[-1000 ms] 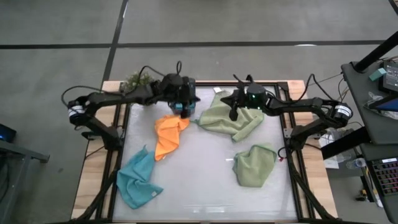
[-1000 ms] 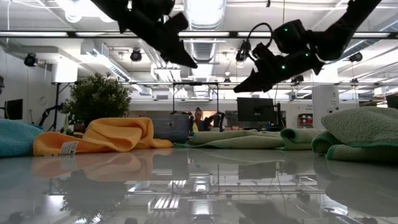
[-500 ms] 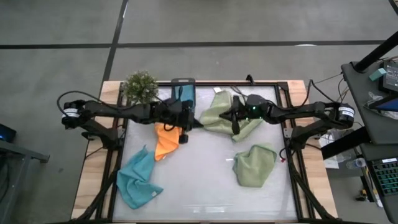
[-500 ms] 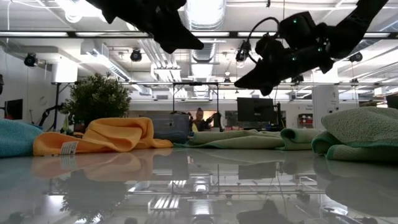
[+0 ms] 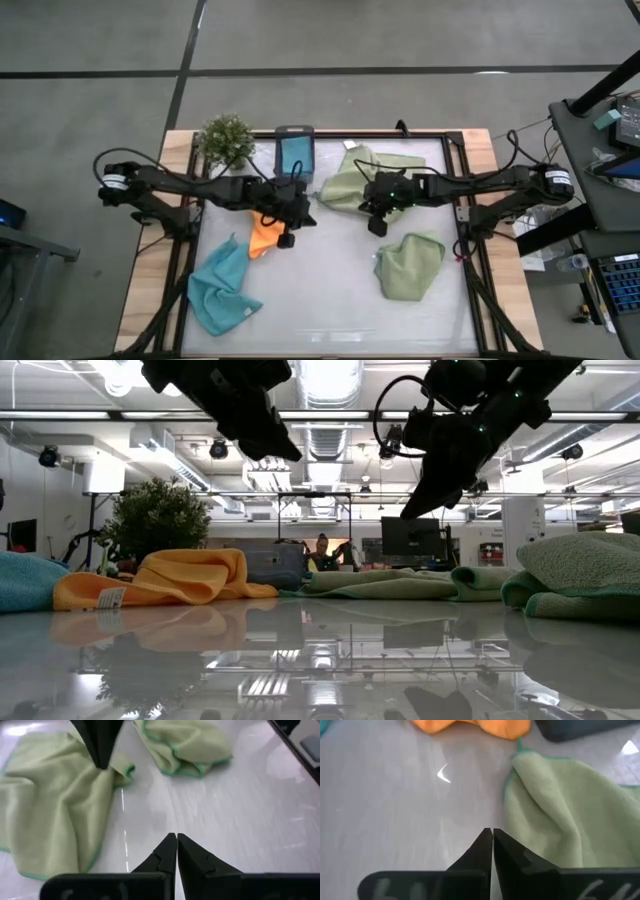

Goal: Fold microfiber towels
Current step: Fold the top green towel

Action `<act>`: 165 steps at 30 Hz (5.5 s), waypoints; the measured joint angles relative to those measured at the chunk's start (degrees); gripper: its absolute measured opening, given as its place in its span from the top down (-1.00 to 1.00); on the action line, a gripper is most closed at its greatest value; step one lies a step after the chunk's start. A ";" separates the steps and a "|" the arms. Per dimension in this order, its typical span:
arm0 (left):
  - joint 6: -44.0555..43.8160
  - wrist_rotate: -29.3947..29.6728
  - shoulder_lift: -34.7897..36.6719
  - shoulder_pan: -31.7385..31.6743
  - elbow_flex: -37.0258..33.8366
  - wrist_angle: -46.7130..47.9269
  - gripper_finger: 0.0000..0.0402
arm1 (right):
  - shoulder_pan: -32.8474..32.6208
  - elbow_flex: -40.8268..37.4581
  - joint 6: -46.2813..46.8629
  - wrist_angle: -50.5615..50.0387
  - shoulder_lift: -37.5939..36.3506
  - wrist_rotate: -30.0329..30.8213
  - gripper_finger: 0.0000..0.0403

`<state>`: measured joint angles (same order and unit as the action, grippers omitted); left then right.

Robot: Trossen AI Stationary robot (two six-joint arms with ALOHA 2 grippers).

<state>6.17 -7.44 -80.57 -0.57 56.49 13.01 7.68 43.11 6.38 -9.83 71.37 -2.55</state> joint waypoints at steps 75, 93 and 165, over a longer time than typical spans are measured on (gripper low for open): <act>-1.39 14.11 -17.73 0.65 -7.41 -30.57 0.10 | 2.05 -6.38 -14.56 18.70 -10.64 -21.60 0.96; -0.85 17.56 -25.28 -0.33 -7.03 -32.70 0.45 | 2.05 -6.35 -13.75 20.30 -12.85 -21.88 0.96; -19.32 5.60 14.00 6.79 -7.41 16.83 1.00 | 5.76 8.14 -10.78 28.34 30.55 -15.72 0.07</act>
<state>-13.15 -1.85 -66.57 6.22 49.08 29.85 13.44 51.25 -4.40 18.51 101.93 -18.26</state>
